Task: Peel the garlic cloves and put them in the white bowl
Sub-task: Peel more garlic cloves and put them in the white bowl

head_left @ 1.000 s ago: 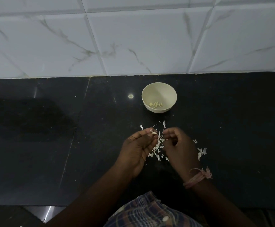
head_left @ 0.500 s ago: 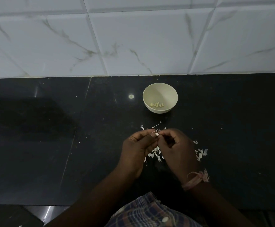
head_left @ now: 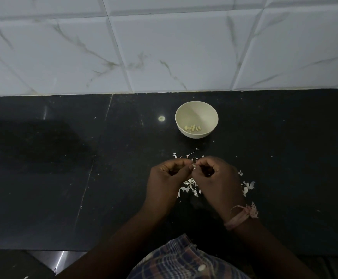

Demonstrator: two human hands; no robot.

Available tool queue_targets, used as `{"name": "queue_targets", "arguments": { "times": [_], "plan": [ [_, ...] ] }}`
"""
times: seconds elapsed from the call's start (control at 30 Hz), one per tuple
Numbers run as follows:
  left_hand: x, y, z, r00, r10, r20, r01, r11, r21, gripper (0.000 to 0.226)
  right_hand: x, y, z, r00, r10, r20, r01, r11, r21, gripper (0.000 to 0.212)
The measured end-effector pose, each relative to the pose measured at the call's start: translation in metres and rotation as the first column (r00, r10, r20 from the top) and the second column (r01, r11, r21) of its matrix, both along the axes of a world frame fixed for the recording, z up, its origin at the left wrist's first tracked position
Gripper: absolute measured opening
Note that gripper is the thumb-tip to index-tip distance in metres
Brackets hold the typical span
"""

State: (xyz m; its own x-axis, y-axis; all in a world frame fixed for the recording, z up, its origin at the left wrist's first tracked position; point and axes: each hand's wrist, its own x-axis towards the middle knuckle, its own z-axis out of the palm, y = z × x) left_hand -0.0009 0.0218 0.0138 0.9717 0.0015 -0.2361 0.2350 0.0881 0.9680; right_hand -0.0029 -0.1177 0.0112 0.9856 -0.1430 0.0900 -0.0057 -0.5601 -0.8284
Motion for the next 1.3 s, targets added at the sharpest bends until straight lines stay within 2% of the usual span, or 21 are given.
{"name": "queue_targets", "arguments": {
  "times": [0.23, 0.37, 0.5, 0.7, 0.77, 0.9, 1.0, 1.1, 1.23, 1.3],
  "plan": [
    [0.003, 0.003, 0.003, 0.997, -0.083, -0.004, 0.082, 0.995, -0.064, 0.013, -0.001, -0.006, 0.005, 0.999, 0.017, -0.048, -0.014, 0.998, 0.061, 0.012],
    [0.006, 0.001, 0.000, 0.993, -0.039, -0.112, 0.014, 0.978, -0.210, 0.013, -0.004, -0.003, 0.003, 0.994, -0.041, -0.099, 0.054, 0.990, 0.131, 0.011],
    [0.003, -0.002, 0.000, 0.979, -0.027, -0.202, -0.046, 0.935, -0.352, 0.015, -0.007, 0.001, 0.002, 0.996, -0.044, -0.082, 0.055, 0.990, 0.128, 0.011],
    [0.001, -0.004, 0.003, 0.964, -0.040, -0.265, -0.091, 0.881, -0.464, 0.021, -0.009, -0.001, -0.001, 0.997, -0.035, -0.074, 0.045, 0.991, 0.130, 0.008],
    [0.001, -0.004, 0.001, 0.959, -0.039, -0.281, -0.104, 0.874, -0.475, 0.025, -0.010, 0.001, -0.001, 0.995, -0.036, -0.096, 0.053, 0.983, 0.178, 0.008],
    [0.002, -0.001, -0.001, 0.942, -0.035, -0.333, -0.149, 0.846, -0.512, 0.020, -0.009, 0.006, 0.000, 0.977, -0.084, -0.198, 0.156, 0.910, 0.385, 0.007],
    [0.002, 0.001, -0.001, 0.936, -0.039, -0.349, -0.165, 0.828, -0.535, 0.025, -0.007, 0.005, -0.001, 0.967, -0.106, -0.231, 0.204, 0.867, 0.455, 0.013],
    [0.002, 0.002, 0.000, 0.932, -0.035, -0.361, -0.172, 0.833, -0.526, 0.032, -0.006, 0.003, -0.007, 0.955, -0.128, -0.267, 0.234, 0.878, 0.418, 0.017],
    [0.003, 0.002, 0.001, 0.928, -0.029, -0.371, -0.179, 0.840, -0.513, 0.032, -0.004, -0.001, -0.016, 0.963, -0.157, -0.219, 0.190, 0.972, 0.141, 0.039],
    [0.004, 0.001, 0.000, 0.926, -0.028, -0.377, -0.185, 0.836, -0.516, 0.030, -0.004, -0.004, -0.018, 0.969, -0.168, -0.181, 0.187, 0.978, 0.089, 0.037]
  ]
}}
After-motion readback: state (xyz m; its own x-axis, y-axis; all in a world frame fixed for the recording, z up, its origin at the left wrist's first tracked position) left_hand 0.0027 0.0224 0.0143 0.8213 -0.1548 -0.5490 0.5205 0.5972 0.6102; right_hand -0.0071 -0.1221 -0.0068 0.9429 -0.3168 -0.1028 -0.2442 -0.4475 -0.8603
